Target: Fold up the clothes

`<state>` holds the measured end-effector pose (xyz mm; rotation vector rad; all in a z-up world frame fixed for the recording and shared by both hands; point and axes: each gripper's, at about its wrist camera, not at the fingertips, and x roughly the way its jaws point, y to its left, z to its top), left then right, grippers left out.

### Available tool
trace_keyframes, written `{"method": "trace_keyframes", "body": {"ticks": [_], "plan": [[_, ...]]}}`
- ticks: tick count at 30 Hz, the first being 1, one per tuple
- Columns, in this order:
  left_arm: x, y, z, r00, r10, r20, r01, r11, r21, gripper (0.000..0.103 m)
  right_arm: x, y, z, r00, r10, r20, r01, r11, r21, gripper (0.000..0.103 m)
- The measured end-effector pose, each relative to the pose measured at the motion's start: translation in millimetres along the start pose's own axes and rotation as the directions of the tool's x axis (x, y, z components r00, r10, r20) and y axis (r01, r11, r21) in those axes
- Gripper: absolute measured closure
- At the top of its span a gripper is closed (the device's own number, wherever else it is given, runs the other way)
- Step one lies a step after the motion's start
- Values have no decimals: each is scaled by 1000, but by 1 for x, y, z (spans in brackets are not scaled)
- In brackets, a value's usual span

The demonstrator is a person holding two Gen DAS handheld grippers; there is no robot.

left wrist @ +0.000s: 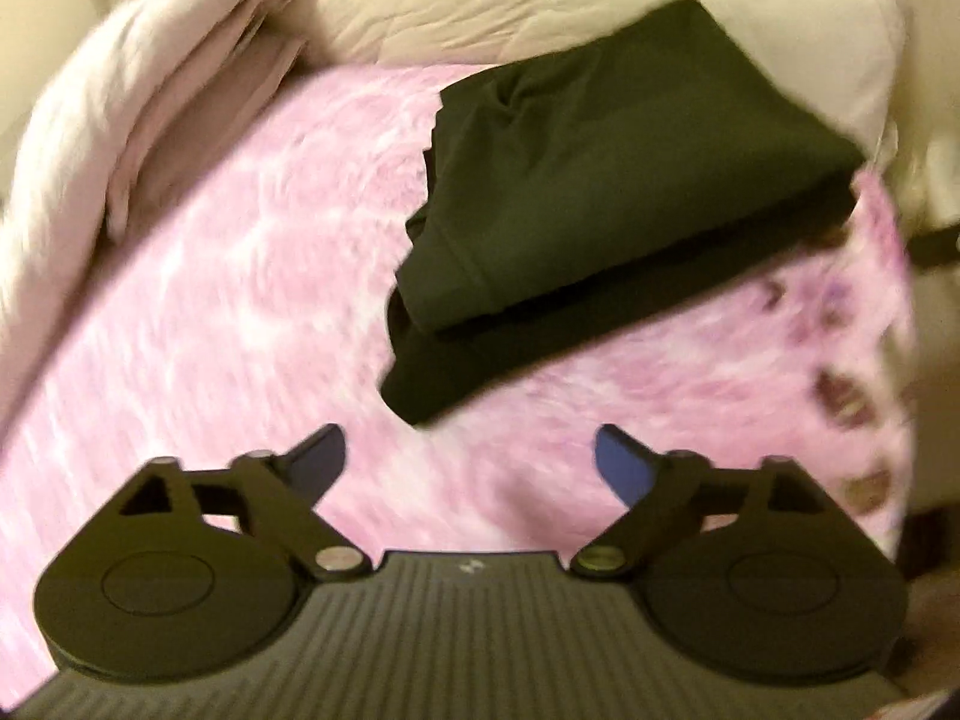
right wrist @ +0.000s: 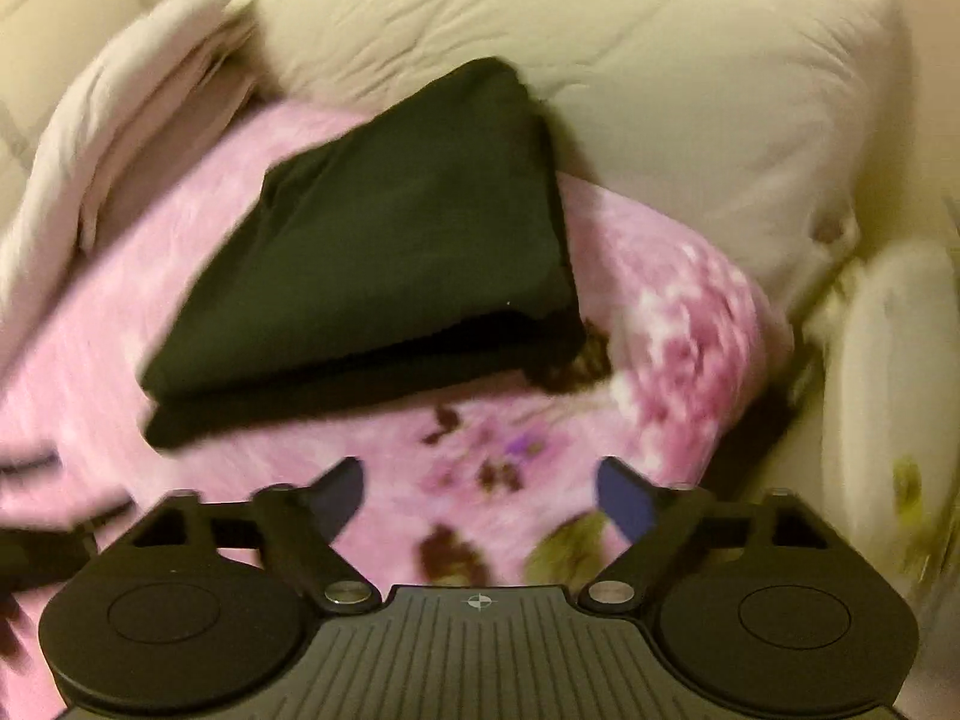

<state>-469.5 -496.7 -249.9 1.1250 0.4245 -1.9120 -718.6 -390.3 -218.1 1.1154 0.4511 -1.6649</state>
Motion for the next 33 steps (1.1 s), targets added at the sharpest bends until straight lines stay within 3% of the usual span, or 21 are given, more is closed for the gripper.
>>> {"method": "trace_keyframes", "body": {"ticks": [4, 10, 19, 23, 33], "plan": [[-62, 8, -4, 1000, -12, 16, 12, 1000, -25, 10, -36, 27, 2, 999, 26, 35, -27, 999, 19, 13], [-117, 15, -17, 1000, 14, 20, -12, 997, -81, 10, -95, 66, -10, 998, -16, 54, 16, 1000, -2, 13], [-201, 30, -26, 998, -24, 59, 36, 977, -208, 10, -174, 113, -28, 992, -19, 124, 24, 999, -40, 13], [-227, 34, -29, 998, -24, 61, 40, 963, -267, 10, -198, 121, -35, 989, -9, 147, 16, 999, -49, 13], [-263, 30, -33, 993, -32, 117, 59, 972, -230, 14, -227, 132, -47, 984, 18, 178, -8, 998, -56, 13]]}}
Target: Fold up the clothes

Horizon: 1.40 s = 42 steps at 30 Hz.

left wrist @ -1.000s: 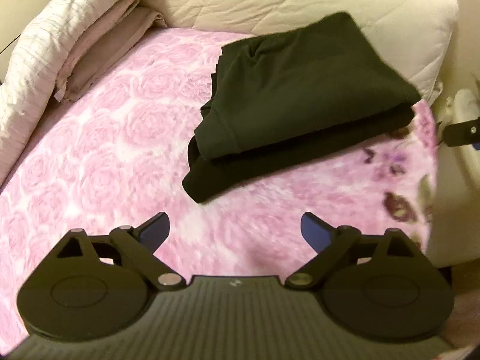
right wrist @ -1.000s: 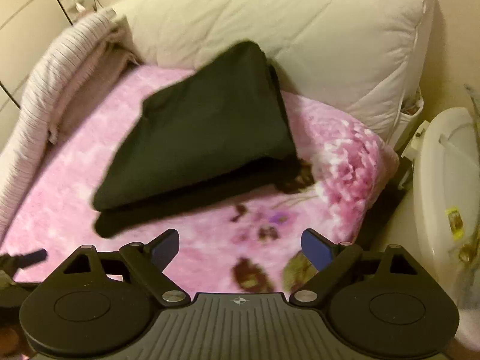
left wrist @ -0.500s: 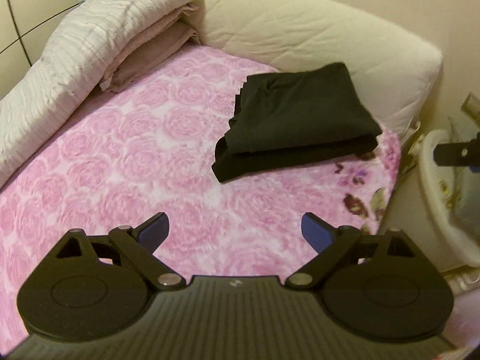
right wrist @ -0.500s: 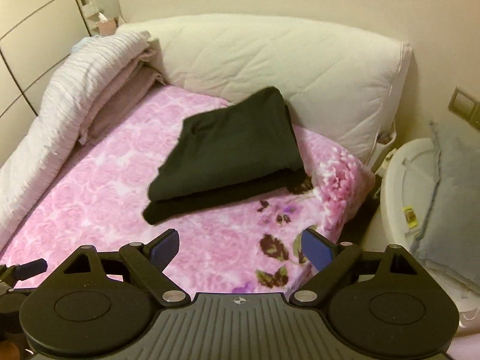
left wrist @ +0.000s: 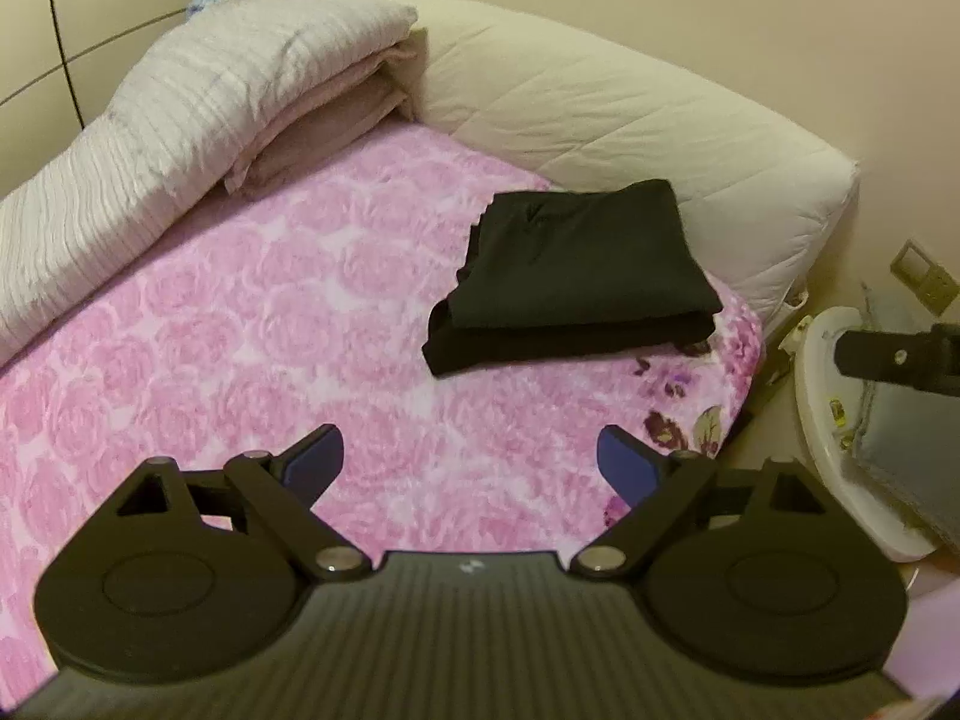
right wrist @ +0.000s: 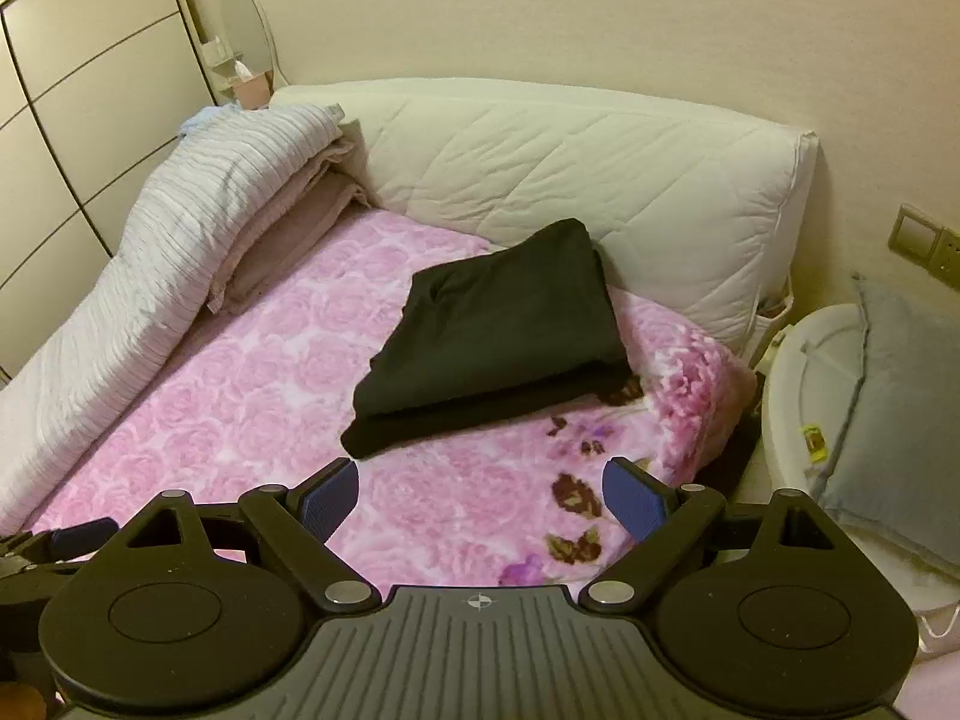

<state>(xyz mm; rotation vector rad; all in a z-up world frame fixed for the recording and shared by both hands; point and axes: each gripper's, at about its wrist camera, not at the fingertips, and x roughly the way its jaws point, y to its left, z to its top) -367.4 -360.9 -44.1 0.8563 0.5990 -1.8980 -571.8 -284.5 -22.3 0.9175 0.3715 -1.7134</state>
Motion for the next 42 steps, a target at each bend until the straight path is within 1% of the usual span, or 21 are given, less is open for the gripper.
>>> {"method": "trace_keyframes", "body": {"ticks": [3, 8, 12, 15, 19, 24, 31, 37, 42], "plan": [[-4, -1, 1, 1000, -8, 15, 8, 1000, -14, 16, -4, 1, -1, 1000, 1, 7, -1, 1000, -3, 13], [-5, -3, 4, 1000, -18, 16, 19, 999, -39, 16, -7, 1, -1, 1000, -5, 19, 6, 1000, -7, 13], [-5, -8, 6, 1000, 11, 22, -11, 1000, -24, 16, -9, 1, -1, 1000, -10, 24, 10, 1000, -8, 13], [-5, -11, 6, 999, 15, 28, -15, 1000, -23, 16, -10, 1, -1, 1000, -11, 28, 12, 1000, -12, 13], [-2, -11, 6, 1000, -3, 9, 3, 999, -42, 16, -9, 0, -1, 1000, -14, 26, 15, 1000, -11, 13], [3, -12, 6, 1000, -9, -9, 8, 999, -37, 16, -9, -1, -1, 999, -23, 26, 23, 1000, -14, 13], [8, -17, 5, 1000, -21, -10, 21, 1000, -7, 16, -8, 1, -1, 999, -33, 25, 33, 999, -18, 13], [13, -16, 3, 999, -34, -21, 34, 999, -10, 16, -6, 2, -2, 999, -42, 20, 43, 999, -26, 13], [14, -14, 2, 999, -30, -27, 30, 1000, -10, 15, -6, 4, -3, 999, -48, 20, 49, 998, -37, 13]]}}
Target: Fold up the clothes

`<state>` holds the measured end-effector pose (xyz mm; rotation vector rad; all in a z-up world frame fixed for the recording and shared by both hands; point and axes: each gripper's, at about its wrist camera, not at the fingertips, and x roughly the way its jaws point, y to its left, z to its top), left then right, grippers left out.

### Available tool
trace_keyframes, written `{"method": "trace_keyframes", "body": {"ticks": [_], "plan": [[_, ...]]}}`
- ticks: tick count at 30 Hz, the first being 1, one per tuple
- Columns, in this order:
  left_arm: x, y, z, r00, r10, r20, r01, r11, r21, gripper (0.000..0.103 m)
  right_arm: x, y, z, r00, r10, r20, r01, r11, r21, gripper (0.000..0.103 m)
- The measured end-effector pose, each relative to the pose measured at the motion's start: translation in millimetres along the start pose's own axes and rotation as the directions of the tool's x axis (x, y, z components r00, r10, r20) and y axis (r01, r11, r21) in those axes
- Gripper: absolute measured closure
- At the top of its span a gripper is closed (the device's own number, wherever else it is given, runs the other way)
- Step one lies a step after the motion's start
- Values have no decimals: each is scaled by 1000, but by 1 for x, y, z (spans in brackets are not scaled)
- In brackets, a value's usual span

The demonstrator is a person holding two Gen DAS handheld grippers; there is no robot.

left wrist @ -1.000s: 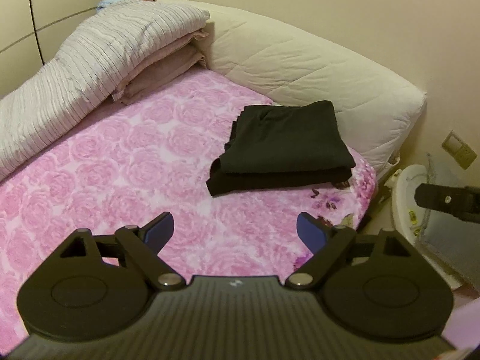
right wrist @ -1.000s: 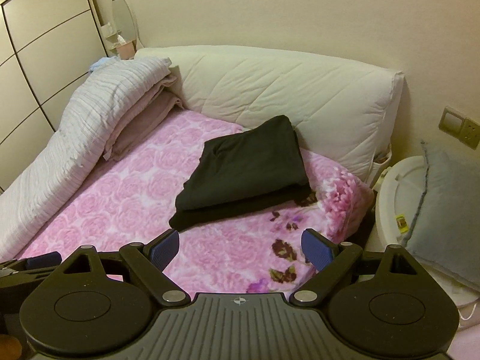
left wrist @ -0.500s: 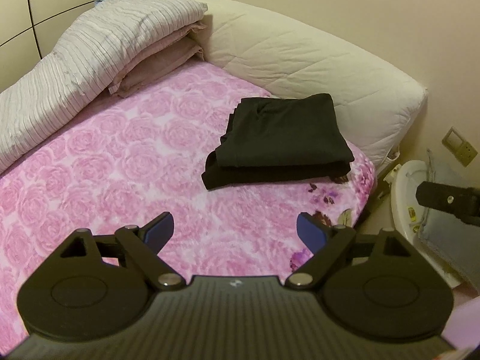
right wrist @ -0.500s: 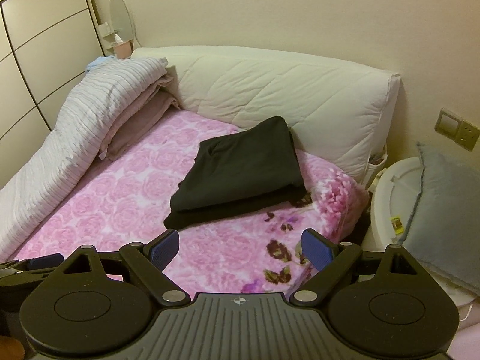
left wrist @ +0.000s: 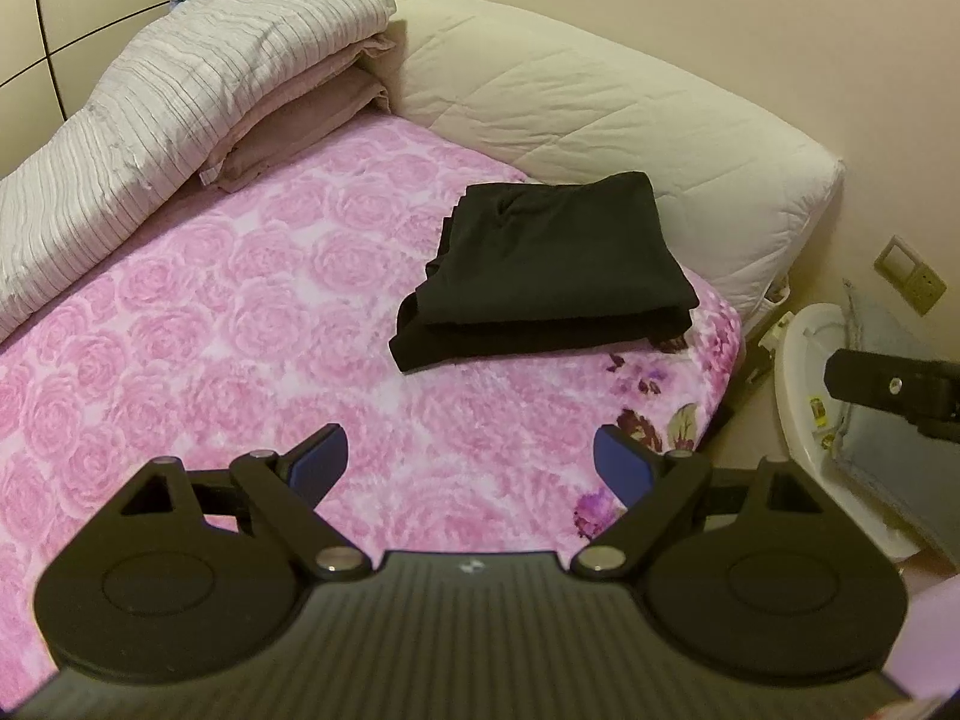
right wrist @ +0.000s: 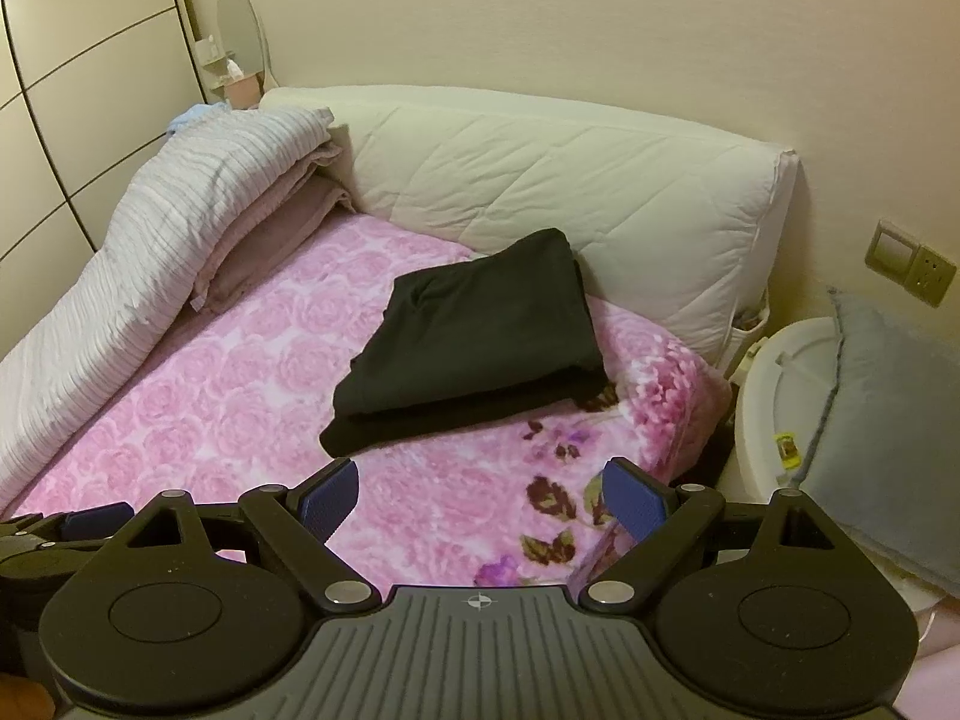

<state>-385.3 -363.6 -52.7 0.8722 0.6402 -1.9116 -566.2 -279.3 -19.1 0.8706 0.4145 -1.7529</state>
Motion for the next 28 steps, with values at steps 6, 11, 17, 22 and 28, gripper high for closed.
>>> {"method": "trace_keyframes", "body": {"ticks": [6, 11, 17, 22, 28], "plan": [[-2, 1, 1, 1000, -2, 4, 2, 1000, -8, 13, -2, 5, -2, 1000, -14, -1, 14, 1000, -21, 13], [-3, -1, -1, 1000, 12, 9, -12, 1000, 1, 13, -1, 5, -2, 1000, -15, -8, 15, 999, -30, 13], [6, -7, 4, 999, 49, -1, -49, 999, -13, 13, 14, 1, 5, 1000, 0, -28, -2, 997, -71, 13], [18, -22, 15, 997, 81, -10, -82, 996, -23, 13, 30, -12, 19, 998, 26, -52, -31, 994, -103, 13], [28, -42, 26, 996, 86, 9, -85, 993, -77, 9, 49, -32, 38, 997, 44, -67, -53, 988, -144, 13]]}}
